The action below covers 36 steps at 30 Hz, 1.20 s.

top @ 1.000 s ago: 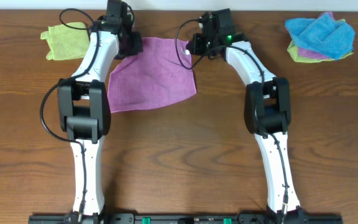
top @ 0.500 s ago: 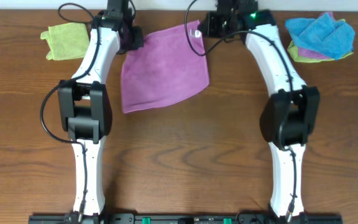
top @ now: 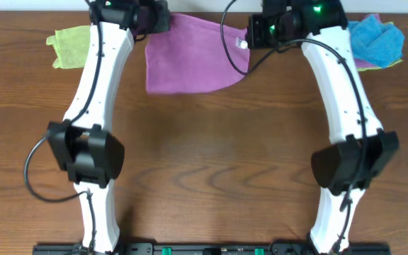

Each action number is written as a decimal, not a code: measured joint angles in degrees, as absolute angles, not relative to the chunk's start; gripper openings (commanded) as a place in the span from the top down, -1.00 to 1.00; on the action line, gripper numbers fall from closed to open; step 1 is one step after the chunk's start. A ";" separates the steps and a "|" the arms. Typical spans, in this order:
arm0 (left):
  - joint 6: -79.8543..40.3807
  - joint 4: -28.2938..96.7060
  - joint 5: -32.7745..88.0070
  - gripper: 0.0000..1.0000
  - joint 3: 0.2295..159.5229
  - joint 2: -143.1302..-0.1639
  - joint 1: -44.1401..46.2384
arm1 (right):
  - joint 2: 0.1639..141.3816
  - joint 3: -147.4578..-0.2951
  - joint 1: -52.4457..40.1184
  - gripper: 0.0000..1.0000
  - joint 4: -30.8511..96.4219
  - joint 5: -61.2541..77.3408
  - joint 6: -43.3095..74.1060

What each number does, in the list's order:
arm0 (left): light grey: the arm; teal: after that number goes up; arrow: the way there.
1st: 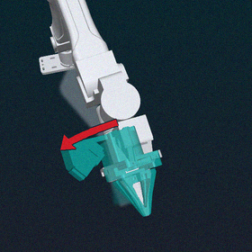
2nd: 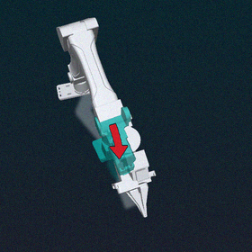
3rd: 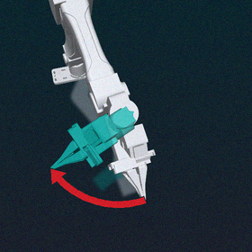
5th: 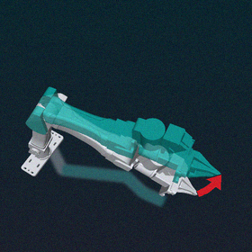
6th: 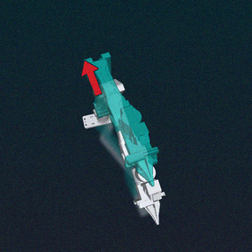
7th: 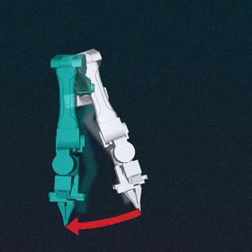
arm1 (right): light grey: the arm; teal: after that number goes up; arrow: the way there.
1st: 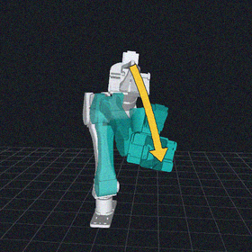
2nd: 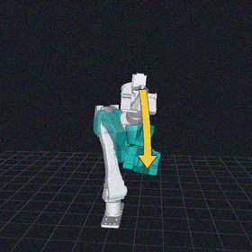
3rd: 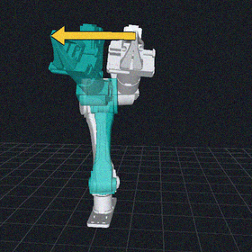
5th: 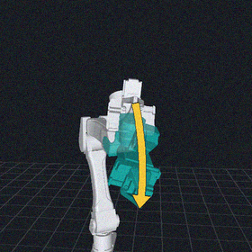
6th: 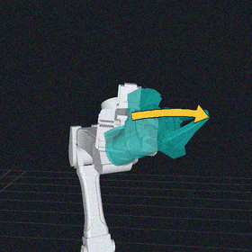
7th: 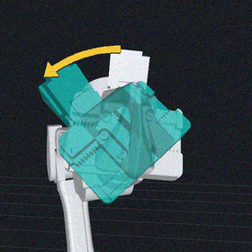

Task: Fold the cloth
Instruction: 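Pull both grippers toward the robot, dragging the pink cloth across the table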

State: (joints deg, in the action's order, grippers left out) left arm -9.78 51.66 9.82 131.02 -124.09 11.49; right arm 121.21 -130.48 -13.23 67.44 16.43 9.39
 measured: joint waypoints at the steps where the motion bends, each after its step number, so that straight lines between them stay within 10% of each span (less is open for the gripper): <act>1: -9.58 52.86 9.82 0.89 131.17 -122.89 12.14 | 120.29 -130.47 -13.39 0.98 69.14 15.22 9.23; 36: -8.97 62.57 -0.86 0.88 111.20 -89.93 25.19 | 90.26 -123.85 -22.24 0.98 87.24 -2.57 8.47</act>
